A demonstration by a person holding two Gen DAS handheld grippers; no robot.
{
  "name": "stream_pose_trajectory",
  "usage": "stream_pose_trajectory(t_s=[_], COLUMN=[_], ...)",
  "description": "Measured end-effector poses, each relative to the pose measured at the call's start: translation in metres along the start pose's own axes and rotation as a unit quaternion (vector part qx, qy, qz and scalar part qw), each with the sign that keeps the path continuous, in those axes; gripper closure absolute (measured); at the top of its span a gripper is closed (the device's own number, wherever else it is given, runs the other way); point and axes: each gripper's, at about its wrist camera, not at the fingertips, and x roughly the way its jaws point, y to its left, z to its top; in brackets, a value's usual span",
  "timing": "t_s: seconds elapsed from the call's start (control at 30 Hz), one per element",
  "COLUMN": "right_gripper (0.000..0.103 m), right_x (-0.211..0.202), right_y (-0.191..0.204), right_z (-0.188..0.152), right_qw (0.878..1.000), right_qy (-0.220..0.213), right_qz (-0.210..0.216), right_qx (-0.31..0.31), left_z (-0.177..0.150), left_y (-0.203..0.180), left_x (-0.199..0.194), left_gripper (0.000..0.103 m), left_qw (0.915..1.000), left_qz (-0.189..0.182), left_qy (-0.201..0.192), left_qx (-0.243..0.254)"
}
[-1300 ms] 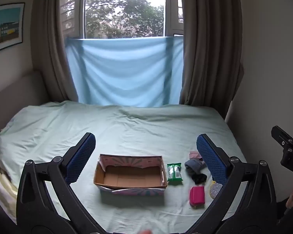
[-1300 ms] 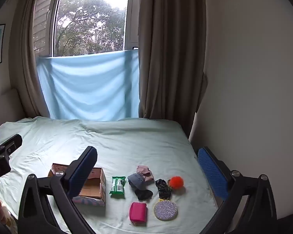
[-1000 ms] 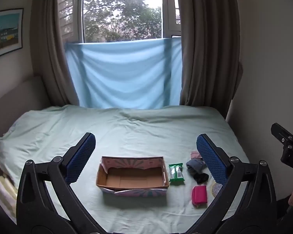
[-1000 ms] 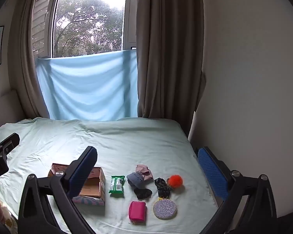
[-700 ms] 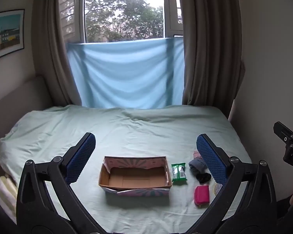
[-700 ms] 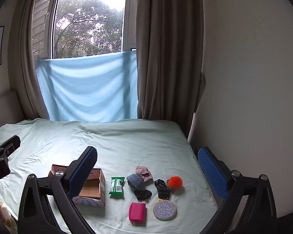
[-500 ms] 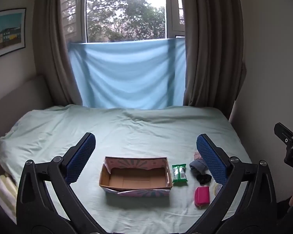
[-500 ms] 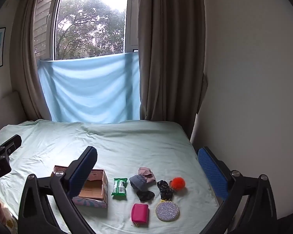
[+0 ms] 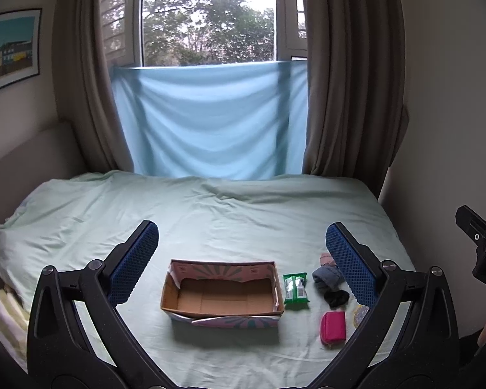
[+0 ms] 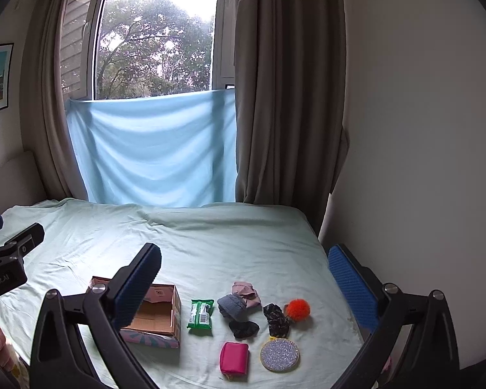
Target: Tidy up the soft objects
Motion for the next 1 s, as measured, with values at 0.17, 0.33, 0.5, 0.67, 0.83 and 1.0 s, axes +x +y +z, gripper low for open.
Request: stream_pose_trajectory(t_s=[0.17,0.33,0.5,0.67,0.83,1.0], right_gripper=[0.000,0.000,0.000,0.000,0.000,0.000], right_x=[-0.0009,0.0000,0.0002,0.0012,0.0006,0.0008], right_y=[0.0007,-0.0001,0.0002,0.0021,0.0014,0.0020], right_z=[0.0006,0.0010,0.0008,0.0024,0.0026,0.0026], right_qw=[1.000,1.000,1.000,1.000,1.000,1.000], right_qy=[0.000,0.001,0.000,0.000,-0.001,-0.001], right_qz=[0.000,0.001,0.001,0.001,0.001,0.001], right_qx=[0.000,0.001,0.000,-0.002,-0.001,-0.001], left_z=[0.0011,0.0006,0.0024,0.0009,0.0004,0.0010], left_y=[0.0000,-0.0018,-0.0028,-0.0032,-0.0037,-0.0039], left_x=[0.0028,0.0059,0.0085,0.0089,0.0094,0.0093], left_gripper=[0.001,0.001,0.001,0.001,0.001,0.001], left_qw=[1.0000,1.0000,1.0000,1.0000,1.0000,1.0000], left_qz=[-0.005,-0.006,-0.005,-0.005,-0.005,-0.006], left_qy=[0.001,0.003,0.005,0.005,0.005,0.005], left_qx=[0.000,0.002,0.002,0.000,0.000,0.000])
